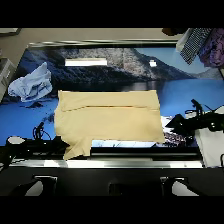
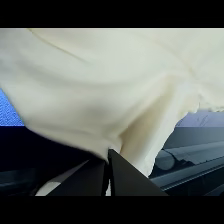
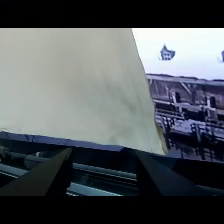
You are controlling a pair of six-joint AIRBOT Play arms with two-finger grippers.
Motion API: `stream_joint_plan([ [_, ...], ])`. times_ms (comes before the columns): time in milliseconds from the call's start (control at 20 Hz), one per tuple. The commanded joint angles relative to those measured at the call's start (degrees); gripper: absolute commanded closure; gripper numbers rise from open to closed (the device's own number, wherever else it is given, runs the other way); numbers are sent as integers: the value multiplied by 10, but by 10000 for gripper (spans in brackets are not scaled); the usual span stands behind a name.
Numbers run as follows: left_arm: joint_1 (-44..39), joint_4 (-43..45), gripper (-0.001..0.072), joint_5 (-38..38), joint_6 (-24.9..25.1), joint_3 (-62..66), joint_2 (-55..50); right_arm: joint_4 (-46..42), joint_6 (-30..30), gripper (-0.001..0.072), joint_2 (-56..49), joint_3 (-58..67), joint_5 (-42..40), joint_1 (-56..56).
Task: Fold the clothes and pants, and hang the long-sleeved shirts on hangers.
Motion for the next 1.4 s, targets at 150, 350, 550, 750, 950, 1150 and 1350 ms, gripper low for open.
stream_joint_plan([
  [150,1,0,689,-2,0,0,-1,-32,-12,263,-5,-67,-27,-7],
  [350,1,0,689,0,0,0,-1,-31,-14,264,-5,-97,-35,-7],
  [550,1,0,689,-1,0,0,-1,-11,-28,272,-5,-138,-67,-7],
  [750,1,0,689,-1,0,0,-1,19,-44,302,-5,-141,-113,-7],
  [950,1,0,689,-1,0,0,-1,19,-53,303,-5,-143,-126,-7],
  [1150,1,0,689,-1,-2,0,-1,23,-72,410,-18,-145,-126,5],
  [1350,1,1,690,-36,-2,31,0,23,-86,684,-14,-144,-124,37],
])
